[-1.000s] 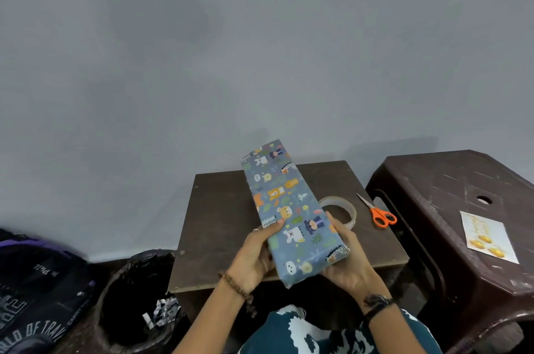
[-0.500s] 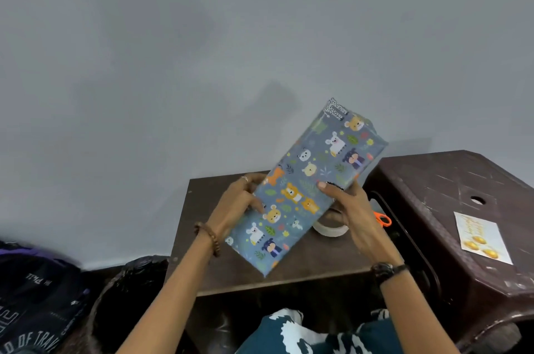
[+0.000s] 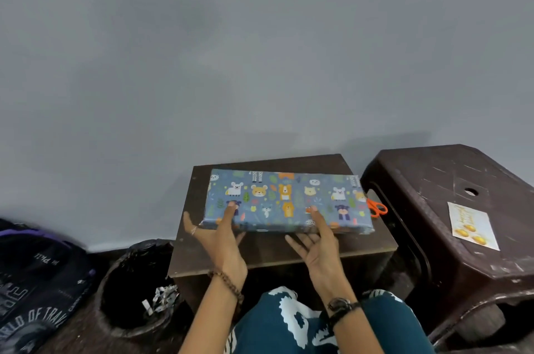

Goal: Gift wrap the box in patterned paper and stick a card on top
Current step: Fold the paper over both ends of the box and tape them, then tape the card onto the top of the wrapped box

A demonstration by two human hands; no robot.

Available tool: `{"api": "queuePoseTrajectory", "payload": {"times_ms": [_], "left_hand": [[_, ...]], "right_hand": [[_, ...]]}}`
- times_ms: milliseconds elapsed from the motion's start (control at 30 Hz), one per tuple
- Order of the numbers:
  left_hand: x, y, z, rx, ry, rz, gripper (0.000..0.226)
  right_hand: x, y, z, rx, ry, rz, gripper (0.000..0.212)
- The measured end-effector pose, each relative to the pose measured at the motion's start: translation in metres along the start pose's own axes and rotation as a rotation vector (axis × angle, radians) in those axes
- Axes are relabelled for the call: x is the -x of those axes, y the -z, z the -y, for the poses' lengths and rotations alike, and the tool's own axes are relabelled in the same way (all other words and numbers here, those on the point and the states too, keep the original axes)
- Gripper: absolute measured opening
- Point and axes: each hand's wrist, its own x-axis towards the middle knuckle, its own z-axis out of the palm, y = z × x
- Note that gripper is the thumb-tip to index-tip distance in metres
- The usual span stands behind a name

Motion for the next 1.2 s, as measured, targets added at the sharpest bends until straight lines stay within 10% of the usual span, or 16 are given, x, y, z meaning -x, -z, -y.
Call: {"api": "queuePoseTrajectory", "payload": {"times_ms": [400, 933, 1067, 1200], "left_hand": [[-0.031, 0.063, -0.006, -0.101, -0.005, -0.479, 0.075], [-0.052, 0.029, 0.000, -1.000, -0.348, -0.247, 0.071], [-0.008, -0.015, 0.016, -1.124, -0.734, 0.192, 0.036], [0.059, -0.083, 0.046, -1.009, -0.487, 0.734, 0.018]], "right_hand": [[0.023, 0.005, -0.017, 0.404, 0.185, -0.204, 0.068], [-0.017, -0.003, 0.024, 0.994, 0.225, -0.340, 0.089], [-0.002, -0.007, 0.037, 1.245, 0.466, -0.310, 0.077], [0.018, 0.001, 0.075, 1.215, 0.567, -0.228, 0.032]]}}
